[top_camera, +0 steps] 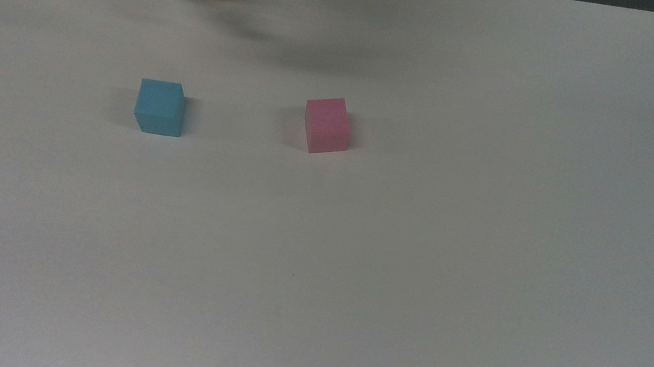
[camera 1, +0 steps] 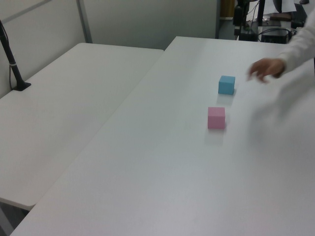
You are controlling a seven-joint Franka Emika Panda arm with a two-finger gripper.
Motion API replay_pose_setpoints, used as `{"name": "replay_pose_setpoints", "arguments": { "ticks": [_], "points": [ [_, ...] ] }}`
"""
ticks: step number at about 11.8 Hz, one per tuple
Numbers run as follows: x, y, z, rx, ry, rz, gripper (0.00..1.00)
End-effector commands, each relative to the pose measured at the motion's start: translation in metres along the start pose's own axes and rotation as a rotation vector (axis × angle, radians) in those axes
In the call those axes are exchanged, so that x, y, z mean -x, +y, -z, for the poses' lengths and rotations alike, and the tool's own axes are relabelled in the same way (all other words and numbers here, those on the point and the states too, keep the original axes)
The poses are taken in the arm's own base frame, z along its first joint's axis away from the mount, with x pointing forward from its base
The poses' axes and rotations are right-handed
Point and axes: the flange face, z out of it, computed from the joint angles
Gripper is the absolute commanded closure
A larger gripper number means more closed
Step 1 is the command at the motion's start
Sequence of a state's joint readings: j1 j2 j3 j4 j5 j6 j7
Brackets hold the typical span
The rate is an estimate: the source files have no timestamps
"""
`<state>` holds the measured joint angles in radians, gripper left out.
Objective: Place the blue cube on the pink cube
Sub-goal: 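Move the open gripper toward the light-blue cube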
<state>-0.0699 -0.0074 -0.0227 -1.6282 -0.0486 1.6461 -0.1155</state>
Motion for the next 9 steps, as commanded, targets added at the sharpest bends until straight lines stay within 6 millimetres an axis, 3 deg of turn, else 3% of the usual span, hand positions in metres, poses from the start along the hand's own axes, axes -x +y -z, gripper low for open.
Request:
{"name": "replay_pose_setpoints", "arguments": {
  "ticks": [1,9],
  "points": [
    [-0.0061,-0.0036,-0.0003,0.015,0.000,0.030,0.00],
    [-0.0067,-0.0058,0.0089,0.057,0.012,0.044,0.00]
  ]
}}
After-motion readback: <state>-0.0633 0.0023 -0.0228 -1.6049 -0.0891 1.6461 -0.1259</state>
